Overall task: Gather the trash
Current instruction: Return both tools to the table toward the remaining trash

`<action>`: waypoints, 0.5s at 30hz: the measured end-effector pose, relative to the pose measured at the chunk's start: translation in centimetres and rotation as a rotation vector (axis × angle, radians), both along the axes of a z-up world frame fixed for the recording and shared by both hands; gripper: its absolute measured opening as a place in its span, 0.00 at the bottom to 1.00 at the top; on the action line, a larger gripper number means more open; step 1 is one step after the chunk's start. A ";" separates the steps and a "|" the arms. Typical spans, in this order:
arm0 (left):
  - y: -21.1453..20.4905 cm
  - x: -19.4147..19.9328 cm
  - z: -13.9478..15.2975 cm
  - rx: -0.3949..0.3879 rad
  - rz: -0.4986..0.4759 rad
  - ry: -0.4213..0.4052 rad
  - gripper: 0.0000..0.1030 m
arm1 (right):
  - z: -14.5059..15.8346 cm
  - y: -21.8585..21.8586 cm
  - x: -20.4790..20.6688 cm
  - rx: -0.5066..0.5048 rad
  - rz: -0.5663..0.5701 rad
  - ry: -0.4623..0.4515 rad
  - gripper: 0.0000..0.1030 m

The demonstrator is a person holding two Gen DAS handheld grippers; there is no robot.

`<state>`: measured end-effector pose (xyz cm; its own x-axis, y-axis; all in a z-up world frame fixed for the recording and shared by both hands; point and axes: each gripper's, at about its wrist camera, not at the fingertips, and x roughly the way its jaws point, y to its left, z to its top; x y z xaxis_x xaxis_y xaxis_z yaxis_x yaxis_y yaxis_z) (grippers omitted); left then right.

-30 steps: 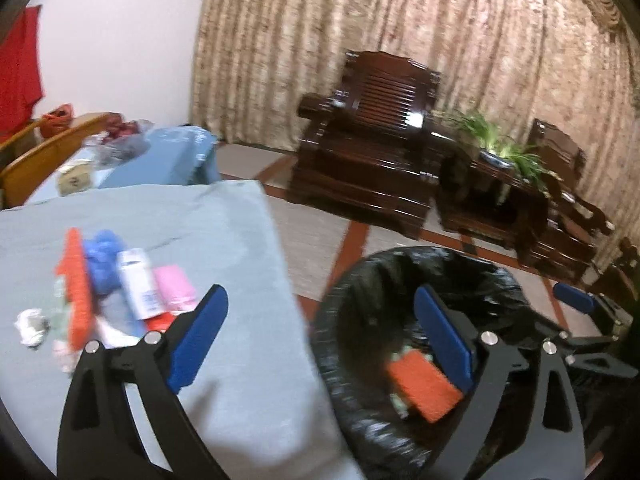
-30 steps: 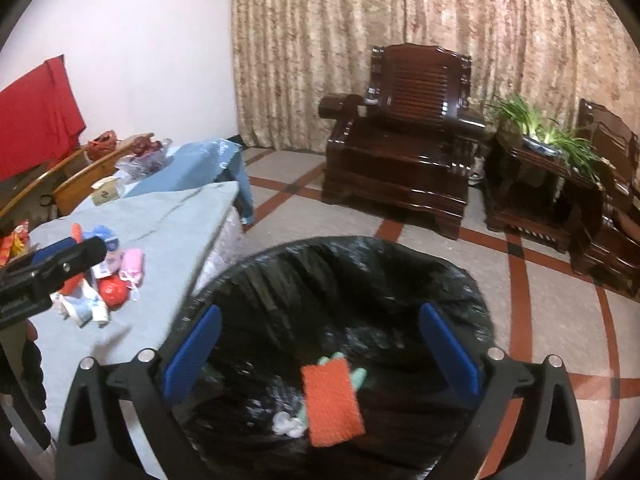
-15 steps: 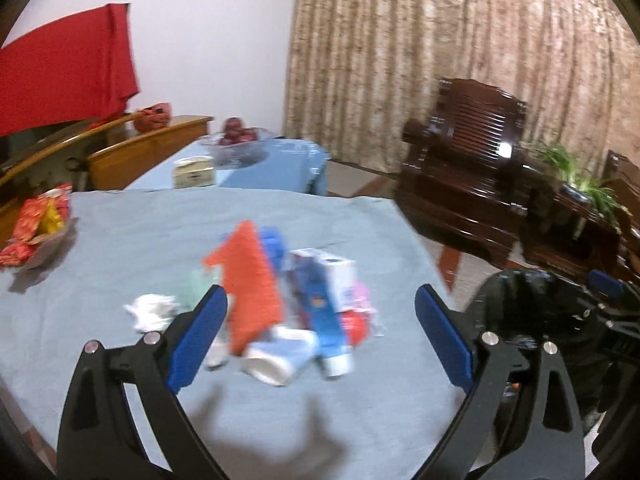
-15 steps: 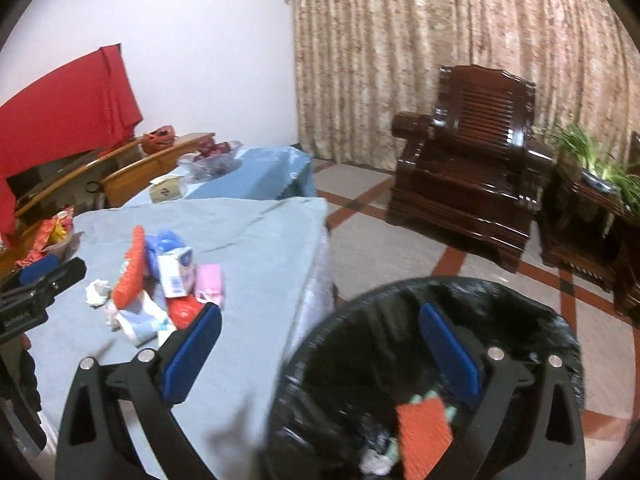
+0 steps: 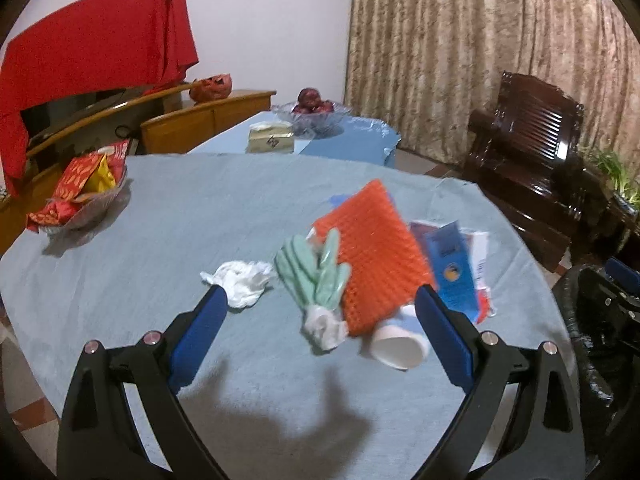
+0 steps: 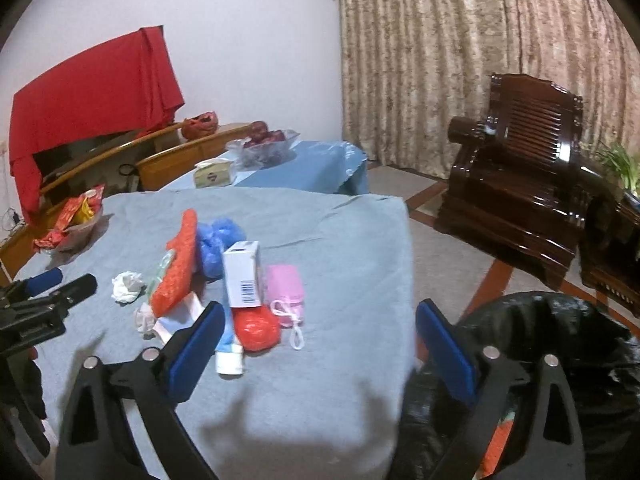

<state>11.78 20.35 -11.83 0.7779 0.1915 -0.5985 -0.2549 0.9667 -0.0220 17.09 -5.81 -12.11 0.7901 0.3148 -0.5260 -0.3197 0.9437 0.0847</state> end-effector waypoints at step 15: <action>1.6 4.5 -6.5 -0.051 0.011 0.119 0.69 | -3.8 3.9 2.3 -0.038 0.049 0.076 0.79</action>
